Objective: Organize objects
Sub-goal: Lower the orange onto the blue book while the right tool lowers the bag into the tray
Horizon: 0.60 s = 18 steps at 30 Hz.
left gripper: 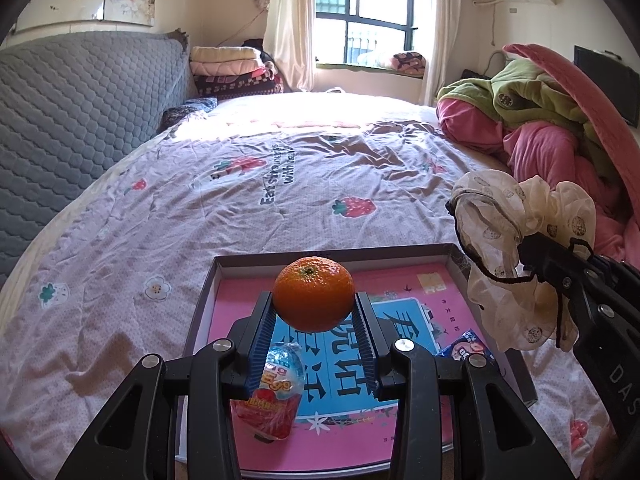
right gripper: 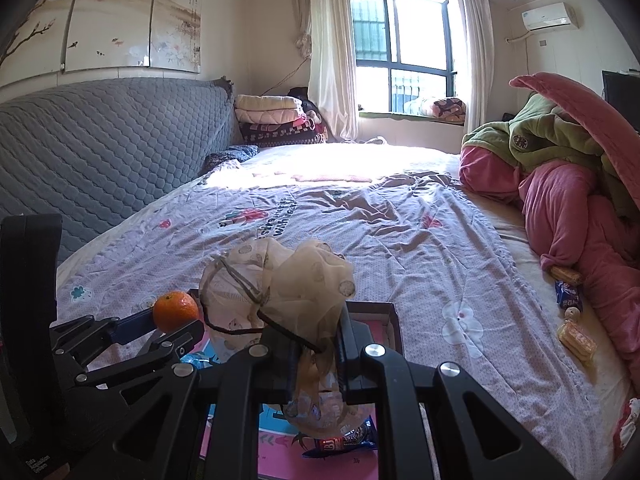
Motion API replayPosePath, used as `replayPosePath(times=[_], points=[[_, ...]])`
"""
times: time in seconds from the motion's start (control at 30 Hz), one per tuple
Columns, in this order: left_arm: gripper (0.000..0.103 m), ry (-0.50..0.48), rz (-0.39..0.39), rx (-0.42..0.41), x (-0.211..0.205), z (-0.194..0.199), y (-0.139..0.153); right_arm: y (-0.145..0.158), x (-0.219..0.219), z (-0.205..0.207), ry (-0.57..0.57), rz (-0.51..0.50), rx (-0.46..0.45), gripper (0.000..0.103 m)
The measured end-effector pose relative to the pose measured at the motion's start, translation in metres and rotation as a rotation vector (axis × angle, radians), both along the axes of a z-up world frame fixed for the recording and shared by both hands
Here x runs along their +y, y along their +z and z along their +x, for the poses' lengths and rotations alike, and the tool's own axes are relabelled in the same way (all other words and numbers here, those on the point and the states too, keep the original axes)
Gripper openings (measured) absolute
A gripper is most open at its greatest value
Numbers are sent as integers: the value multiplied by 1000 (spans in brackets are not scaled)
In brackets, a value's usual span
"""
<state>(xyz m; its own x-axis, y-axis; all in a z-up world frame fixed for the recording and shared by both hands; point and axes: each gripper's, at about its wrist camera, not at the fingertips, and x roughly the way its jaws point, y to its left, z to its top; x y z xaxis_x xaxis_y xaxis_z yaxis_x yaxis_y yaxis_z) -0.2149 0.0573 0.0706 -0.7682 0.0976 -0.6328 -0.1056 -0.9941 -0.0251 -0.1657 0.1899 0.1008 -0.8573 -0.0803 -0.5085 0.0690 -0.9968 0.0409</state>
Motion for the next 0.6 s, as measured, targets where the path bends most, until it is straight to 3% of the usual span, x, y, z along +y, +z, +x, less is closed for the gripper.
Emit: replayPosePath(times=[0.13, 0.4, 0.6], points=[[40, -2, 3, 0, -2, -1, -1, -2, 0, 1, -1, 4, -2, 15], [40, -56, 57, -79, -2, -4, -23, -18, -4, 0, -2, 77, -28, 16], [40, -85, 0, -96, 12, -1, -40, -38, -10, -3, 9, 110, -78, 16]])
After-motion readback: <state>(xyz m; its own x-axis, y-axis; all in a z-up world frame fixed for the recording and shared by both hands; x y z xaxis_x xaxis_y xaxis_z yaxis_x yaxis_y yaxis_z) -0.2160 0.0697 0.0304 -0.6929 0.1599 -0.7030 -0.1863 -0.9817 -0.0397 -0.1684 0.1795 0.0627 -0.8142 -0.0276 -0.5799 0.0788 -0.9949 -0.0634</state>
